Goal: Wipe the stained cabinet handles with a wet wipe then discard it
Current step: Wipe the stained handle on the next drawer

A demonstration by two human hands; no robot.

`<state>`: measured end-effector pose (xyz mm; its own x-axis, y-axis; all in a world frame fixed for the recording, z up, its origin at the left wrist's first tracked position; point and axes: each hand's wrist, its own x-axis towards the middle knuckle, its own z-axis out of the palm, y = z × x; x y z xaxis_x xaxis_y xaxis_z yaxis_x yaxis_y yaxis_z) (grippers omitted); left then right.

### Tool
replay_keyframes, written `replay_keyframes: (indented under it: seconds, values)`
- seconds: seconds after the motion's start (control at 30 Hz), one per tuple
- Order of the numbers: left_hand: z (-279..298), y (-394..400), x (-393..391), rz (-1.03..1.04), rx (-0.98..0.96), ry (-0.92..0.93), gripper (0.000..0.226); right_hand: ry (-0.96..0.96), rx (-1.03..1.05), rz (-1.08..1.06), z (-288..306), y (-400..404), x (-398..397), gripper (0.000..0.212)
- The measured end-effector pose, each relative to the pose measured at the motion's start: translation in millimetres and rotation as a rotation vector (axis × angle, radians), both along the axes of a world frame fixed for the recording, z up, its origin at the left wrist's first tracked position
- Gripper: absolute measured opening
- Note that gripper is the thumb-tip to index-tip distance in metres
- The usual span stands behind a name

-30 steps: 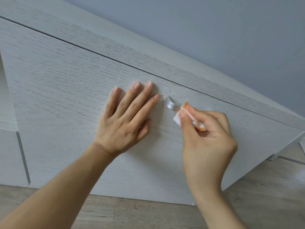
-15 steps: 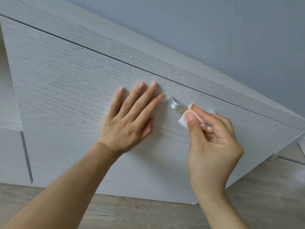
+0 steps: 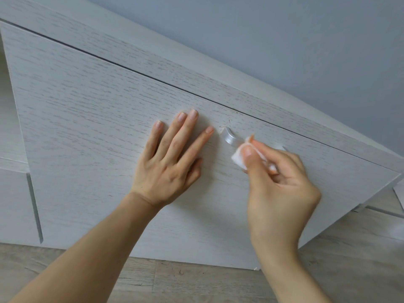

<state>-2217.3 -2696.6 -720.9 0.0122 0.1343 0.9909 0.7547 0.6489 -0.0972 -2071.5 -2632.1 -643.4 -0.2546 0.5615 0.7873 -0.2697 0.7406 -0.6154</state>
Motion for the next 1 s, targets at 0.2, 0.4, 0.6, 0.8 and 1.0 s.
replay_keyframes:
  seconds: [0.2, 0.4, 0.6, 0.8, 1.0]
  values:
    - [-2.9, -0.4, -0.9, 0.004, -0.005, 0.007, 0.057, -0.022, -0.116, 0.087, 3.8, -13.9, -4.6, 0.014]
    - [-3.6, -1.6, -4.5, 0.004, 0.006, 0.036, 0.062, -0.019, -0.11, -0.031, 7.2, -26.5, -30.0, 0.02]
    - [-3.7, -3.5, -4.2, 0.004, -0.014, 0.035, 0.057, -0.015, -0.161, -0.031, 7.6, -23.3, -25.7, 0.022]
    - [-2.9, -7.0, -2.0, -0.01, -0.042, 0.016, 0.057, -0.024, -0.399, -0.01, 15.4, 5.7, 4.2, 0.007]
    - [-1.7, -9.0, 1.8, -0.029, -0.042, -0.028, 0.057, 0.06, -0.499, -0.021, 14.5, 29.4, 20.5, 0.009]
